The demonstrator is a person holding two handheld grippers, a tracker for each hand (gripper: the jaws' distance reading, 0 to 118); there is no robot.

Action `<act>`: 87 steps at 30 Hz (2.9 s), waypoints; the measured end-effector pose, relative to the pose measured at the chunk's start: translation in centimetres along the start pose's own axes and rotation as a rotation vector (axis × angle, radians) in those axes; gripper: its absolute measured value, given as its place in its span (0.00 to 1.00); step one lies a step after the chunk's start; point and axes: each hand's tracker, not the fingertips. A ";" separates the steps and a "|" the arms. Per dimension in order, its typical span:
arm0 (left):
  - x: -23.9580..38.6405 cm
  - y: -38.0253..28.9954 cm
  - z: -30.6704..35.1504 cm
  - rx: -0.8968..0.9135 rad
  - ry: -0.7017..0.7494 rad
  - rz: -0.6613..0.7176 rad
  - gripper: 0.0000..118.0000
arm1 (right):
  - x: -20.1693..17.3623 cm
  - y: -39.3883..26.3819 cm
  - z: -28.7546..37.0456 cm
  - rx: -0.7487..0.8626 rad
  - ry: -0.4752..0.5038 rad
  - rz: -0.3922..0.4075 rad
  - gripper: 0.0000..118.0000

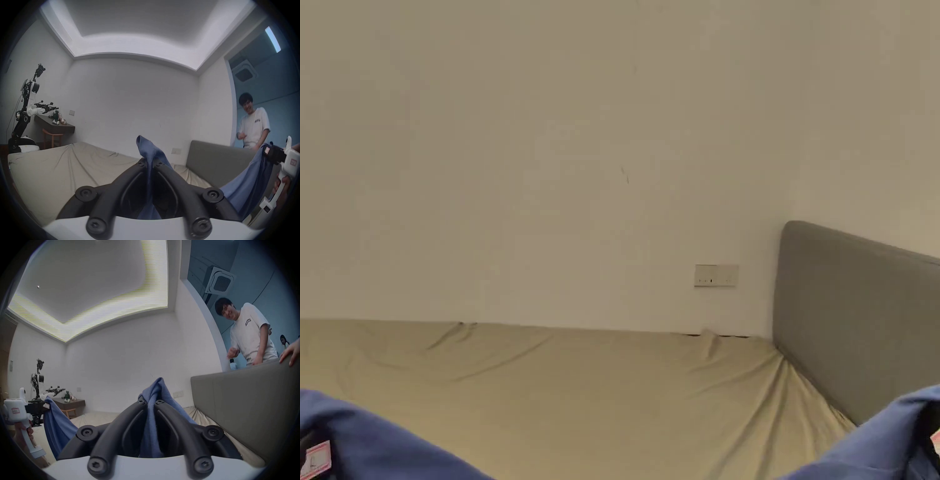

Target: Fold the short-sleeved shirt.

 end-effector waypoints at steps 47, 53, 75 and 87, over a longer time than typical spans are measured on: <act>0.2 -5.1 -36.6 0.003 -0.147 0.209 0.03 | 7.5 -6.2 -33.0 -0.159 0.011 0.117 0.04; -0.6 -6.0 -28.5 -0.040 -0.180 0.165 0.03 | 7.2 -8.5 -23.3 -0.232 0.059 0.108 0.04; -10.6 -28.6 -6.1 -1.137 0.118 0.084 0.03 | 9.0 -29.6 -1.9 -1.193 -0.052 0.004 0.04; -9.4 -19.8 -4.2 -0.795 0.158 0.096 1.00 | 8.7 -21.2 -0.1 -0.900 -0.180 0.160 1.00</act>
